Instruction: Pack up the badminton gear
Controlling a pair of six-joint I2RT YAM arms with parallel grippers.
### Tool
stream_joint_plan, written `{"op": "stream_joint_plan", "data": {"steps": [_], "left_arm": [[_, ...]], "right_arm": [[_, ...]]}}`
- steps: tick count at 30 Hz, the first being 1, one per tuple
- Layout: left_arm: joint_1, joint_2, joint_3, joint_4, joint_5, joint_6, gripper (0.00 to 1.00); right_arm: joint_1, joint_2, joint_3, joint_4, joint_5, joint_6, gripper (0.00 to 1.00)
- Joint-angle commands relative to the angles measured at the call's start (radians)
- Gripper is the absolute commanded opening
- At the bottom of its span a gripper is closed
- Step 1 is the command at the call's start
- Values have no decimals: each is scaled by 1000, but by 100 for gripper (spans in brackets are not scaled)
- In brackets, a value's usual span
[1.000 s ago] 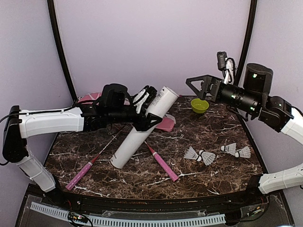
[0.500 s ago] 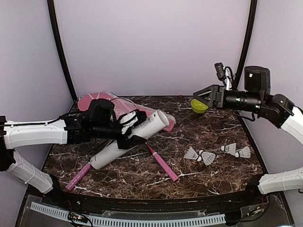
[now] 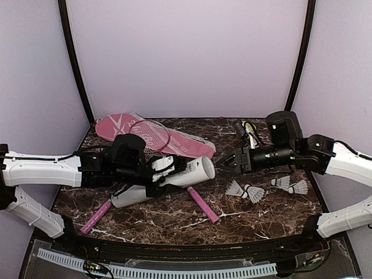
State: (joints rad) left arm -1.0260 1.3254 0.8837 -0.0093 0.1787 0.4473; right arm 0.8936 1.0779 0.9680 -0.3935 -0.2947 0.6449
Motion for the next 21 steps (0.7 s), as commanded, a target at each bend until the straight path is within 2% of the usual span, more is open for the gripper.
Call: {"op": "stream_joint_plan", "data": {"steps": [1, 12, 21], "left_arm": [[-9, 1, 5, 2, -8, 21, 50], [-11, 6, 9, 3, -3, 21, 50], [-15, 4, 11, -3, -8, 25, 51]], "right_arm": [[40, 15, -36, 74, 13, 30, 44], [82, 71, -46, 170, 38, 41, 30], [93, 67, -58, 169, 133, 60, 11]]}}
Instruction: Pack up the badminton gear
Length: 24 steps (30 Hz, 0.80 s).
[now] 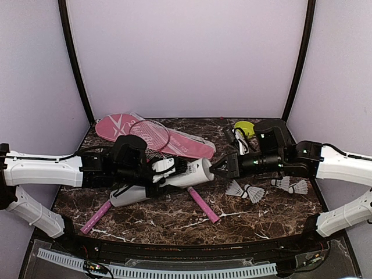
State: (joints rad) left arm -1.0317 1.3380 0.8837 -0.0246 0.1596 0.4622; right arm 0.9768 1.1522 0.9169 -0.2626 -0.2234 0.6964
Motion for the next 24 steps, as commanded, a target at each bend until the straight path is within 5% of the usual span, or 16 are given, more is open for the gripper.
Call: {"op": "stream_joint_plan", "data": {"steps": [1, 6, 24], "left_arm": [[-10, -9, 11, 12, 9, 12, 51], [-13, -11, 13, 10, 8, 11, 51], [-13, 59, 57, -118, -148, 100, 51]], "right_arm": [[10, -9, -7, 37, 70, 9, 9], [10, -12, -16, 31, 94, 15, 0], [10, -48, -10, -89, 272, 43, 0]]}}
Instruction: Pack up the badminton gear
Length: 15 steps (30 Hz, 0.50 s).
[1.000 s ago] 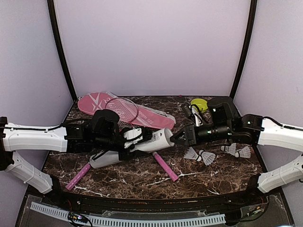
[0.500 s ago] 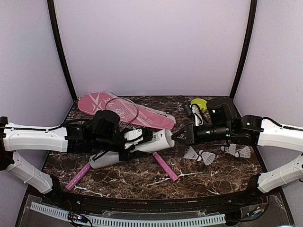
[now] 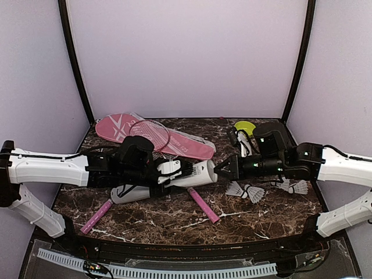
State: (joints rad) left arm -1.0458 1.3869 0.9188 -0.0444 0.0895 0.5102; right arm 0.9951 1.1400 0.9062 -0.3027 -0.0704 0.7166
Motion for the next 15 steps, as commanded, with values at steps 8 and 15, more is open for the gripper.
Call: {"op": "stream_joint_plan", "data": {"steps": [8, 15], "left_arm": [[2, 11, 18, -104, -127, 69, 51], [6, 12, 17, -104, -146, 73, 51]], "right_arm": [[-10, -40, 3, -80, 160, 27, 0], [-14, -48, 2, -103, 185, 29, 0]]}}
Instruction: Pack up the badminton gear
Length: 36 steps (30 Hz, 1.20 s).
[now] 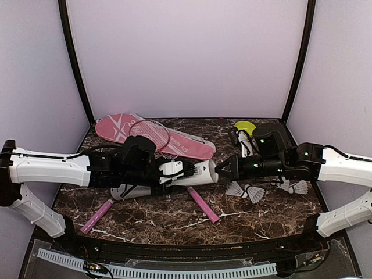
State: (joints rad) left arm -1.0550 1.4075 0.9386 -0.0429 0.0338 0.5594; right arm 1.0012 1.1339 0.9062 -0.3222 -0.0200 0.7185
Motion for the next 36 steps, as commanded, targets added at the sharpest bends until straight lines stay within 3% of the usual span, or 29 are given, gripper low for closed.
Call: {"op": "stream_joint_plan", "data": {"steps": [1, 22, 31, 36], "left_arm": [[18, -10, -3, -105, -90, 23, 51], [59, -56, 2, -86, -79, -1, 51], [196, -213, -17, -9, 33, -68, 51], [213, -242, -37, 12, 7, -52, 52]], "right_arm": [[-22, -45, 1, -86, 137, 27, 0], [-68, -72, 4, -130, 175, 26, 0], [-292, 128, 103, -208, 176, -66, 0], [-410, 287, 170, -185, 138, -144, 0]]}}
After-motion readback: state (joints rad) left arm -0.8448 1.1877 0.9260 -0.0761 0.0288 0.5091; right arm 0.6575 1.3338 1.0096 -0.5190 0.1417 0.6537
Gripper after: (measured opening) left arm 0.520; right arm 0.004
